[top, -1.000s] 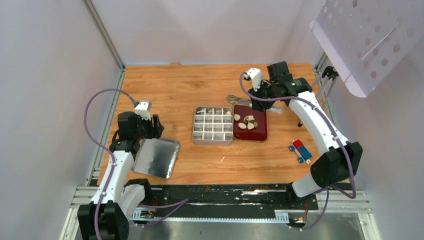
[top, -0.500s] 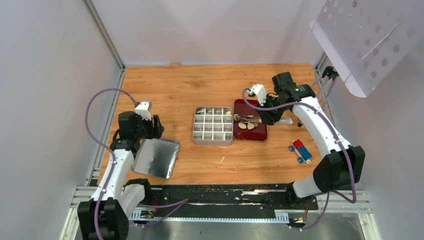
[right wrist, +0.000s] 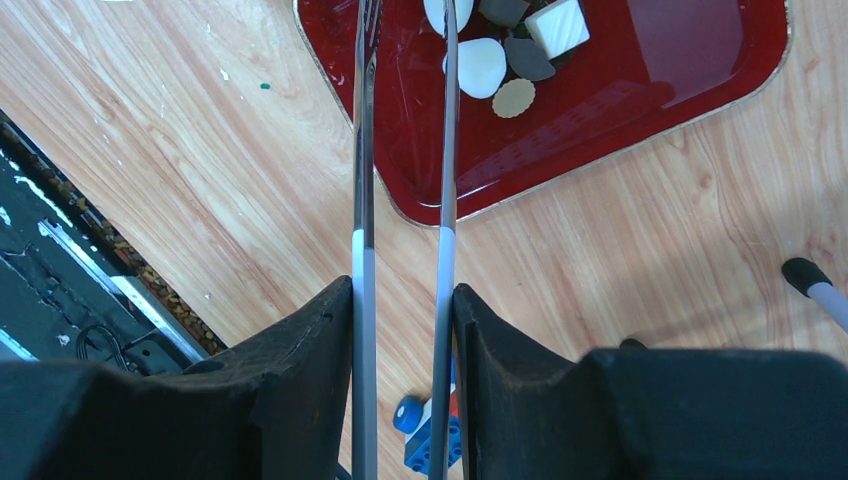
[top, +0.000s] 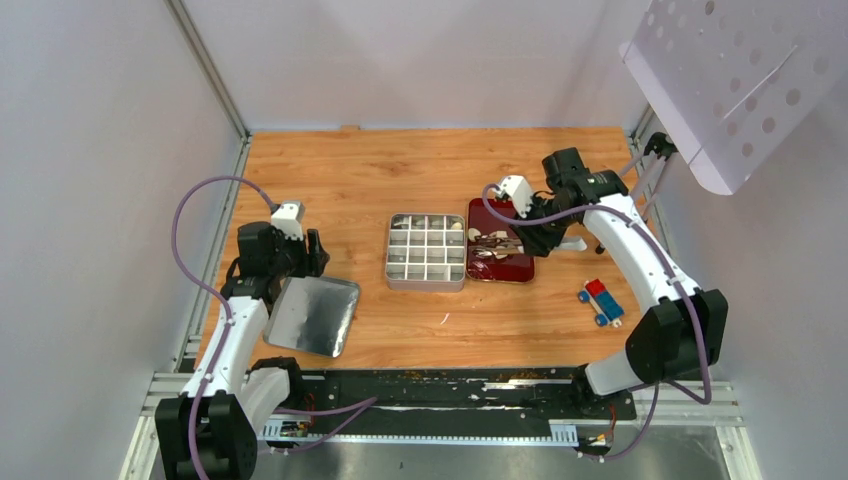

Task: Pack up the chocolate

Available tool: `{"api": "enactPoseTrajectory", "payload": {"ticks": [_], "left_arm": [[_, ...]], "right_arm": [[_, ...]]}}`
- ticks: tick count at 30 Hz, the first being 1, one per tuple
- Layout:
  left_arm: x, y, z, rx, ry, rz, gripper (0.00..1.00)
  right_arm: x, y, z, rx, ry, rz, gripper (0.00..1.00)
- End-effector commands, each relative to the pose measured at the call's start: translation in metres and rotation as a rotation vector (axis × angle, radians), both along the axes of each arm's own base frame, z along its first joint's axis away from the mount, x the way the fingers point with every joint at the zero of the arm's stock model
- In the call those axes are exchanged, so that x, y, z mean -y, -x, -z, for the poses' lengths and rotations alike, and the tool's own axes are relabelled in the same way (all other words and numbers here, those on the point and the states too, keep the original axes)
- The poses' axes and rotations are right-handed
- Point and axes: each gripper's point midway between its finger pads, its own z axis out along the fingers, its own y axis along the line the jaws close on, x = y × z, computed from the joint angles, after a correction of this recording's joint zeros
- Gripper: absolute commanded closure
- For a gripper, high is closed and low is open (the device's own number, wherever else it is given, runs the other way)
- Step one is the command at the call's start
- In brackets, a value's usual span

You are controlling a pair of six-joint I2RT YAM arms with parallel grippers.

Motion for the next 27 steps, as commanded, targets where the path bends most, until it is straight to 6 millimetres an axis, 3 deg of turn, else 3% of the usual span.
{"api": "enactPoseTrajectory", "payload": {"ticks": [1,14,19,23,27], "left_arm": [[-0.002,-0.010,-0.020,0.068,-0.001,-0.005,0.32],[-0.003,-0.008,-0.019,0.074,0.001,-0.010,0.32],[-0.002,-0.007,-0.017,0.071,0.003,-0.011,0.32],[-0.002,-0.007,-0.017,0.072,0.002,-0.010,0.32],[-0.002,-0.007,-0.017,0.069,0.002,-0.009,0.32]], "right_arm": [[-0.006,-0.016,-0.003,0.041,-0.009,-0.033,0.62],[0.009,-0.029,0.023,0.055,0.115,-0.020,0.62],[0.009,-0.026,0.029,0.041,0.116,-0.027,0.68],[0.006,-0.031,0.017,0.070,0.102,-0.010,0.76],[0.001,-0.036,-0.011,0.112,0.056,0.019,0.79]]}}
